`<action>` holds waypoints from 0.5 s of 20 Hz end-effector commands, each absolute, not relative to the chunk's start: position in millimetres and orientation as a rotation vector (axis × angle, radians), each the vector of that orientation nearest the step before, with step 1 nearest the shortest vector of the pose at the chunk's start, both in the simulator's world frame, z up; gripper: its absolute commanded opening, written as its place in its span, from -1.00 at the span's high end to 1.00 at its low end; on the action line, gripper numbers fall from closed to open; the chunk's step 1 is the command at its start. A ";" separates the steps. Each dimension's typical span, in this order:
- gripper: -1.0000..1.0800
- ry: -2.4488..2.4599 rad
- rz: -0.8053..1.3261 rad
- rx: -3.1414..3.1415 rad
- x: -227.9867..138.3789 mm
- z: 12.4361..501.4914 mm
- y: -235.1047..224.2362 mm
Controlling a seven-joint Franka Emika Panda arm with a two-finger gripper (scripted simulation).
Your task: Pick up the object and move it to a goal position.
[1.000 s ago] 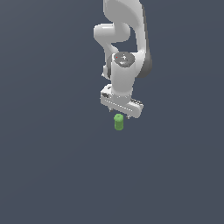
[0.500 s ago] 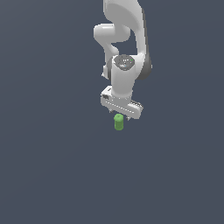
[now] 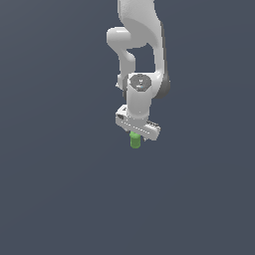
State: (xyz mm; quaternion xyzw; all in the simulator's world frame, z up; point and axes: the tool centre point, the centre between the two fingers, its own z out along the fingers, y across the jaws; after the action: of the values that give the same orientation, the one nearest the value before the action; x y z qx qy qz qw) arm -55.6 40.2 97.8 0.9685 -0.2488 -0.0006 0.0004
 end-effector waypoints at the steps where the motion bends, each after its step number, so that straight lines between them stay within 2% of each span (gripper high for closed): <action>1: -0.92 -0.782 0.000 3.042 -54.9 95.5 40.3; 2: 1.00 -0.782 0.000 3.042 -54.9 95.5 40.3; 10: 1.00 -0.782 0.000 3.042 -54.9 95.5 40.3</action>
State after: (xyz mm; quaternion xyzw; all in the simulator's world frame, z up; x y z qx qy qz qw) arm -54.5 39.9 96.2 0.9684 -0.2492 0.0007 0.0000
